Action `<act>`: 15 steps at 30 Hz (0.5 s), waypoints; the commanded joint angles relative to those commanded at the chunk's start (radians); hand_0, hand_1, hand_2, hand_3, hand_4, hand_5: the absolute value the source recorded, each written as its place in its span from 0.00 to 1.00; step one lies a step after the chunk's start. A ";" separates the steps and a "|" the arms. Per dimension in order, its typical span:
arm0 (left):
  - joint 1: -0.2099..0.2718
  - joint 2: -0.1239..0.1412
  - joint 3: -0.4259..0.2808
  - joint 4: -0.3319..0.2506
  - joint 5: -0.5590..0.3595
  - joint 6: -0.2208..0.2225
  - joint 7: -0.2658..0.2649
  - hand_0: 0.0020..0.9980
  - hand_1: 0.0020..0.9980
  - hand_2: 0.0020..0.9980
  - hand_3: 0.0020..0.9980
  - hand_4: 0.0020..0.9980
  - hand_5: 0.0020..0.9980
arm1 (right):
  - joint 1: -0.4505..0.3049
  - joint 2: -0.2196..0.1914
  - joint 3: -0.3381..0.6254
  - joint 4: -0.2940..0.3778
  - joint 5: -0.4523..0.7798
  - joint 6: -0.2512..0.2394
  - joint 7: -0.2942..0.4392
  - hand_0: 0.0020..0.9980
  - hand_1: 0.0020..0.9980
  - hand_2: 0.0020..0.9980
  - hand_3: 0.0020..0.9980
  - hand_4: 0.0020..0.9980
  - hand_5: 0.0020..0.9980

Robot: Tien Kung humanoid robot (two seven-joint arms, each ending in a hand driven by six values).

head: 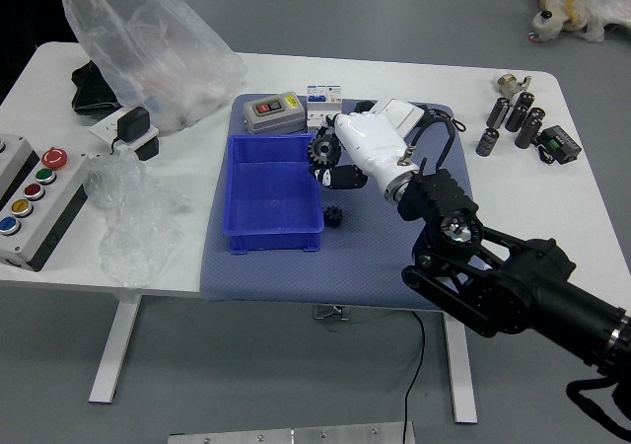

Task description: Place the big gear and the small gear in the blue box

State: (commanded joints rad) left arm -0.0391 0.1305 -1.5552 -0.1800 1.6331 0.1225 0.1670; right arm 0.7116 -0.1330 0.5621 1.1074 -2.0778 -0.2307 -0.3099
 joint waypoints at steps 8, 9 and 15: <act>-0.001 0.000 0.002 0.000 0.000 0.000 0.001 0.62 0.47 0.50 0.66 0.69 0.28 | 0.019 0.028 -0.074 -0.055 0.021 0.024 0.006 0.63 0.70 0.68 0.64 0.52 0.05; -0.001 -0.001 0.002 0.000 0.000 0.000 0.001 0.62 0.47 0.50 0.66 0.69 0.28 | 0.020 0.029 -0.078 -0.057 0.022 0.018 0.010 0.63 0.70 0.68 0.64 0.52 0.05; -0.002 -0.002 0.002 0.000 0.002 0.000 0.002 0.62 0.47 0.50 0.66 0.69 0.28 | 0.026 0.035 -0.091 -0.058 0.033 -0.024 0.037 0.65 0.72 0.69 0.64 0.47 0.08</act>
State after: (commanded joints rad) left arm -0.0410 0.1282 -1.5532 -0.1800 1.6346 0.1224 0.1687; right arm 0.7375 -0.0976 0.4711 1.0493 -2.0446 -0.2549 -0.2731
